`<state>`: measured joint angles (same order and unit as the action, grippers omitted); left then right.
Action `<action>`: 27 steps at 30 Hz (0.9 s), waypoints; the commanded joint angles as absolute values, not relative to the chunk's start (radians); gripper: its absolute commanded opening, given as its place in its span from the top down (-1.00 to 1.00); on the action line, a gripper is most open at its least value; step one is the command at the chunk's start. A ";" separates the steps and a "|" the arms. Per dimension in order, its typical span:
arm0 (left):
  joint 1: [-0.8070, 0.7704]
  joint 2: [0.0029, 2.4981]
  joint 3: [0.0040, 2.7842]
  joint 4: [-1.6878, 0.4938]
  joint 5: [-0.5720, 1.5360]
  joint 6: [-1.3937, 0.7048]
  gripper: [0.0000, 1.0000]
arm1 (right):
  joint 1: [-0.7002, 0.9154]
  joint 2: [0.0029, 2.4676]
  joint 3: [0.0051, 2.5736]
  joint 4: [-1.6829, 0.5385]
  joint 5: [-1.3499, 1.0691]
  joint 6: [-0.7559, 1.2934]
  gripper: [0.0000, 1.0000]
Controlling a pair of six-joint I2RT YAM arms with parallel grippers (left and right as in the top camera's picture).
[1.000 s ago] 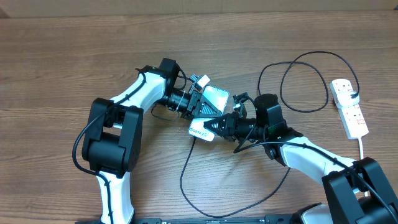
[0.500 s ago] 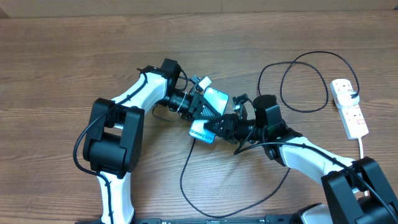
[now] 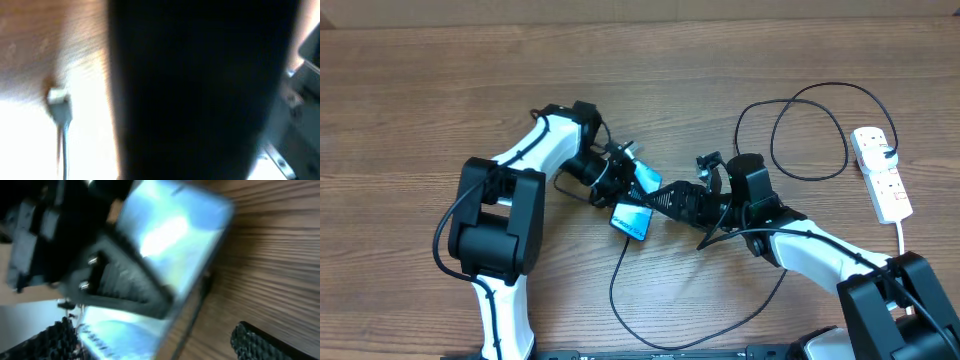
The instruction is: Plug charger to phone and switch on socket
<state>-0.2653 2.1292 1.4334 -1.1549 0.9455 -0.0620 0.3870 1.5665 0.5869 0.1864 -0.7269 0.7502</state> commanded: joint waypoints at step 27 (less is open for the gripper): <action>-0.369 2.105 1.448 -1.692 0.961 -0.195 0.91 | 0.230 1.572 0.588 0.065 -0.446 0.728 -1.00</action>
